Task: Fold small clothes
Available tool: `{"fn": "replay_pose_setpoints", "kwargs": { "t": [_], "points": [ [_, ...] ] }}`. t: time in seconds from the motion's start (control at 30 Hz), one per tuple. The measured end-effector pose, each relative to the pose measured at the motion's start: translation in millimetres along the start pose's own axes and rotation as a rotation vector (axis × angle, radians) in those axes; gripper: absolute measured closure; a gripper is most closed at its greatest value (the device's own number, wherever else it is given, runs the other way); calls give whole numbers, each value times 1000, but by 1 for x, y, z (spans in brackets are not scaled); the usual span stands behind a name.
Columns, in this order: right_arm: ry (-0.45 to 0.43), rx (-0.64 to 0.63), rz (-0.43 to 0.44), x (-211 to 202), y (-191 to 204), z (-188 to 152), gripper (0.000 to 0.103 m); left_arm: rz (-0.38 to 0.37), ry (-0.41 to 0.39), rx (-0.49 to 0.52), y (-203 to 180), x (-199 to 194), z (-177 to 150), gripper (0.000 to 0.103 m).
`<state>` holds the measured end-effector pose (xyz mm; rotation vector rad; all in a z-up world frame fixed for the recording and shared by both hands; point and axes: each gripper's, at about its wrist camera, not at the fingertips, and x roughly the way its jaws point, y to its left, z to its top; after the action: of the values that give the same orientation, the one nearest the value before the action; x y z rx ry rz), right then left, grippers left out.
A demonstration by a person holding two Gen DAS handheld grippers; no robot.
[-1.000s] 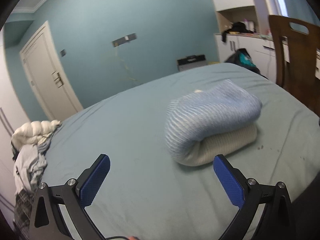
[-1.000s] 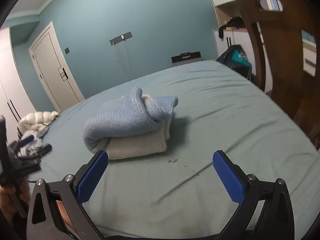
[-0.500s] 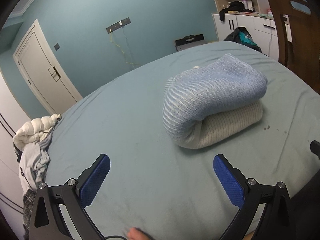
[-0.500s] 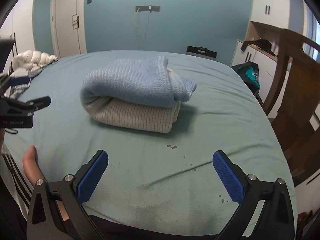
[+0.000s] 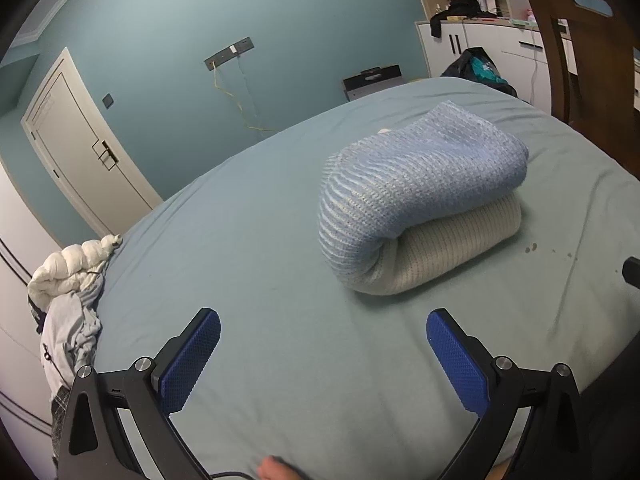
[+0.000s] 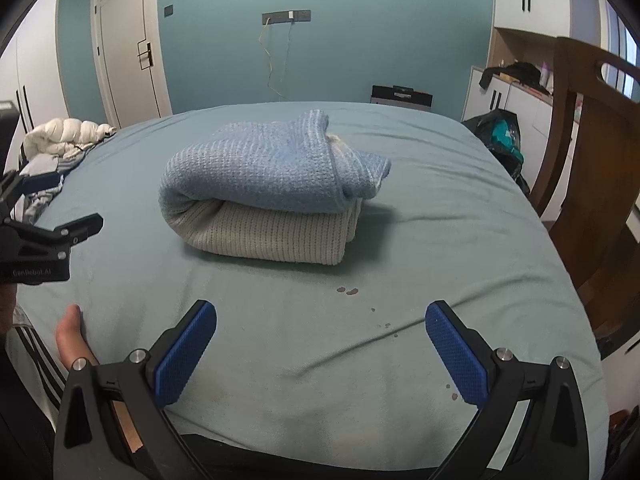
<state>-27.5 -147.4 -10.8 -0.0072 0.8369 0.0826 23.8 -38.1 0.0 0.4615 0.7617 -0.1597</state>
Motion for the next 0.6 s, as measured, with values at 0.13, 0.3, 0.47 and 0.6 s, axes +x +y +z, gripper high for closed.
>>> {"fn": "replay_pose_setpoints", "kwargs": {
  "t": [0.13,0.3,0.47,0.6],
  "points": [
    [-4,7,4,-2,-1,-1,1,0,4,7,-1,0,0,0],
    [-7,6,5,-3,0,-1,1,1,3,7,-1,0,-1,0],
    [-5,13,10,-5,-2,-1,1,2,6,10,-2,0,0,0],
    [-8,23,14,-6,-5,0,1,1,3,12,-2,0,0,0]
  ]
}}
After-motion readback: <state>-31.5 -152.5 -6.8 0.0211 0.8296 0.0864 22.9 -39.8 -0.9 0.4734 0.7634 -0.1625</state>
